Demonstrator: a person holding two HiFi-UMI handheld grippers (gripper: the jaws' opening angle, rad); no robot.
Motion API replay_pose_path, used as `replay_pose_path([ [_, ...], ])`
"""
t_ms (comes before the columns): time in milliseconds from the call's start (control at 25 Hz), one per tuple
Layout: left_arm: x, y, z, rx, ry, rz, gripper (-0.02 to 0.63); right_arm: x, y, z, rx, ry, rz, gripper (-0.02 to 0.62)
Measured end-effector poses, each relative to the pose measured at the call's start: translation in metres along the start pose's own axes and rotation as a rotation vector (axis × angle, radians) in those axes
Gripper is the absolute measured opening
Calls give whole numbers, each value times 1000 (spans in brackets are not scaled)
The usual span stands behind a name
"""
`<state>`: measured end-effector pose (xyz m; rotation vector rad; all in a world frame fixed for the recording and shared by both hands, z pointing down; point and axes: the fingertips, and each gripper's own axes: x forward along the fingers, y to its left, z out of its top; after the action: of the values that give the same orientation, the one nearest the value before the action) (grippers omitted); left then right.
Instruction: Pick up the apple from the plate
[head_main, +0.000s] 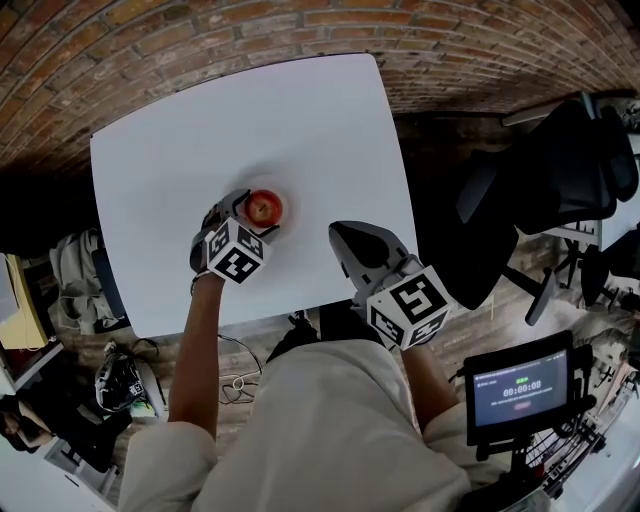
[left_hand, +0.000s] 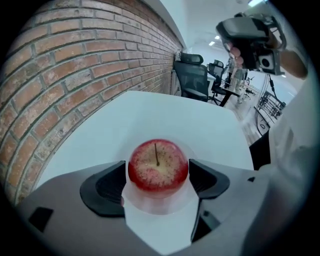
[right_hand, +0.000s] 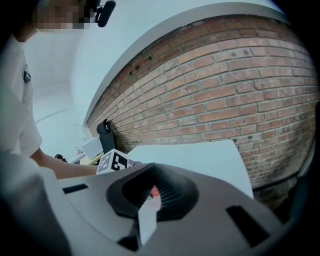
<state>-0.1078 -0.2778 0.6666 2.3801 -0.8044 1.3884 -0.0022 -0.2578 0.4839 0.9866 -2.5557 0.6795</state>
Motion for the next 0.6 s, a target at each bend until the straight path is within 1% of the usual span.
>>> replay_pose_path([
  [160, 4, -1, -3, 3, 13, -6, 385, -1, -3, -2, 4, 3, -6, 2],
  [440, 6, 4, 0, -14, -7, 17, 385, 0, -2, -2, 4, 8, -1, 2],
  [600, 6, 4, 0, -8, -14, 30, 385, 0, -1, -4, 3, 12, 2, 2],
])
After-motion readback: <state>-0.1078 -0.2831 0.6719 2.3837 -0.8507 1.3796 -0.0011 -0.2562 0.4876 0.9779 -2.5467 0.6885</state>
